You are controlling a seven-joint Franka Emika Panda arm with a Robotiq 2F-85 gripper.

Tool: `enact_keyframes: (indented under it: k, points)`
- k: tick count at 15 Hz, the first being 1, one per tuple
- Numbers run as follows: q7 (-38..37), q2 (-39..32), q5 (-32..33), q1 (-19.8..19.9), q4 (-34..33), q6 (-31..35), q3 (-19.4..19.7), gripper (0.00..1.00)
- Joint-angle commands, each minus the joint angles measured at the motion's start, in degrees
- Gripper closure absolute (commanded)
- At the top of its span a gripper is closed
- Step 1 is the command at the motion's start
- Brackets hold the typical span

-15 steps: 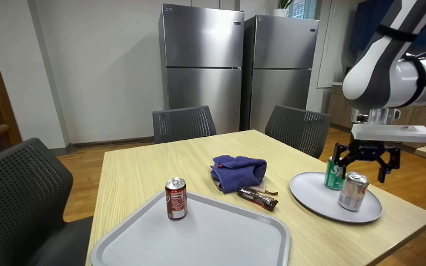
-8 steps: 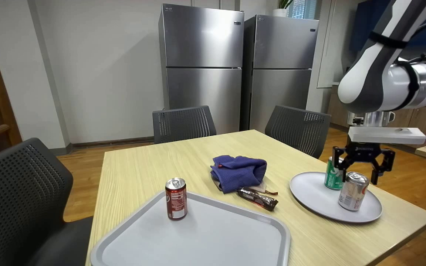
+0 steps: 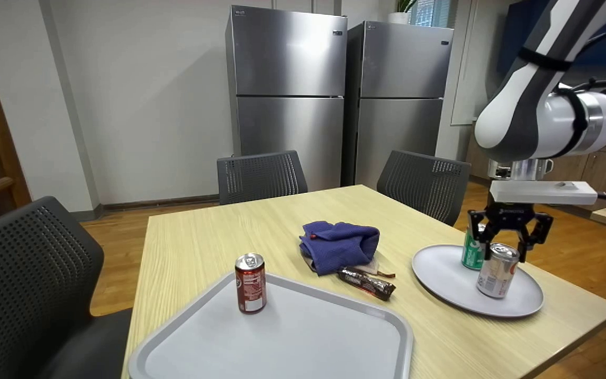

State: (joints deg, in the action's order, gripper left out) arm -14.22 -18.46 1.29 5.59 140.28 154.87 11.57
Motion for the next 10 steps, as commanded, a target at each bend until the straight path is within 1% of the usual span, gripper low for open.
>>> enact_keyframes:
  k: [1,5,10]
  points:
    - [-0.22,3.10,2.41,-2.43,0.89,0.37,0.45,0.61]
    - [-3.01,5.94,6.85,-6.29,1.51,-0.07,1.01,0.61]
    - [-8.03,9.09,12.73,-10.67,1.10,-1.49,-0.12,0.61]
